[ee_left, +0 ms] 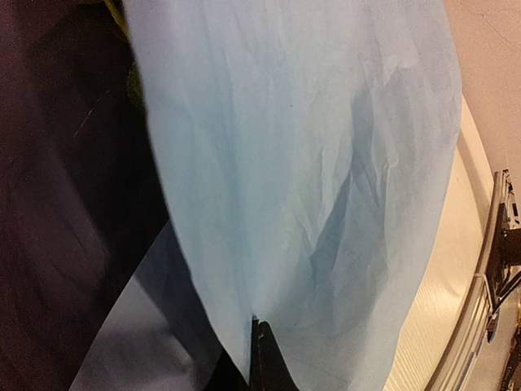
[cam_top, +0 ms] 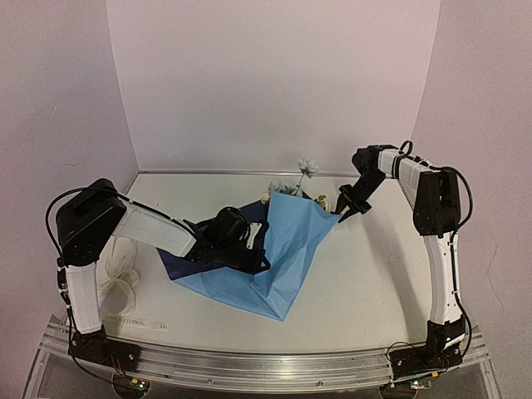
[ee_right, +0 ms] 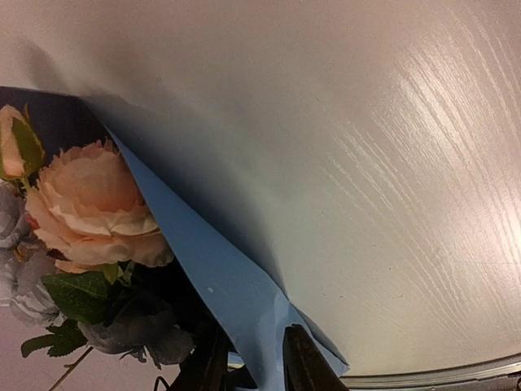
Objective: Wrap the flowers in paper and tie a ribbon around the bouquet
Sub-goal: Adjust the 2/3-folded wrapping paper at the center of the board, then press the fold line of the 2/3-folded wrapping paper.
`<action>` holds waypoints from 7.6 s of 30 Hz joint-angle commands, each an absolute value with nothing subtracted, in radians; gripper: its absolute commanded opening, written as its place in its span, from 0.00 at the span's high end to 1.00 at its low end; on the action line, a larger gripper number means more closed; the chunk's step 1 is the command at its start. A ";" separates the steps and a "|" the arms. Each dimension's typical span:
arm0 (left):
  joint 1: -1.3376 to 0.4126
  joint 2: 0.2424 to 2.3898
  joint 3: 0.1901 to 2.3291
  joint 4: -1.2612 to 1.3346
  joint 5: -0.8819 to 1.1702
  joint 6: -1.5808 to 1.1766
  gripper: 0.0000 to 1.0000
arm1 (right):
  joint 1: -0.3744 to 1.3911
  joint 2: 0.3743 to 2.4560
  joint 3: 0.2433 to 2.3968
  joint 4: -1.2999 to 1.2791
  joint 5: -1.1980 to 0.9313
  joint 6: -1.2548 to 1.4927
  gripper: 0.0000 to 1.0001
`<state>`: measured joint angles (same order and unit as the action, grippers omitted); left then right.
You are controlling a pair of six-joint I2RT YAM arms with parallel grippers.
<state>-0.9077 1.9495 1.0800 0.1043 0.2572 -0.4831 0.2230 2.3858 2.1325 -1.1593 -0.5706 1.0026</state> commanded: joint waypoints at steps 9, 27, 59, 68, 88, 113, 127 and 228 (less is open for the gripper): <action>-0.903 1.848 1.036 0.098 0.207 -0.426 1.00 | 0.210 2.422 2.285 -1.302 -0.528 0.944 1.00; -0.876 1.868 1.037 0.094 0.201 -0.442 1.00 | 0.212 2.228 2.141 -1.372 -0.494 0.730 0.48; -0.803 1.862 0.980 0.135 0.251 -0.482 1.00 | 0.547 1.986 1.567 -0.581 -0.685 0.922 0.59; -0.790 1.853 0.976 0.124 0.257 -0.471 1.00 | 0.615 2.026 1.378 -0.266 -0.661 1.043 0.60; -0.780 1.603 0.981 -0.092 0.128 -0.386 0.50 | 0.617 2.049 1.396 -0.263 -0.644 1.021 0.61; -0.937 1.818 0.883 0.047 0.225 -0.457 0.93 | 0.629 1.964 1.368 -0.305 -0.698 1.003 0.61; -0.937 1.810 0.855 0.042 0.213 -0.466 0.94 | 0.430 1.828 1.287 -0.456 -0.624 0.816 0.56; -1.078 1.991 1.072 -0.004 0.210 -0.663 1.00 | 0.779 1.730 0.919 -0.115 -0.454 1.139 0.79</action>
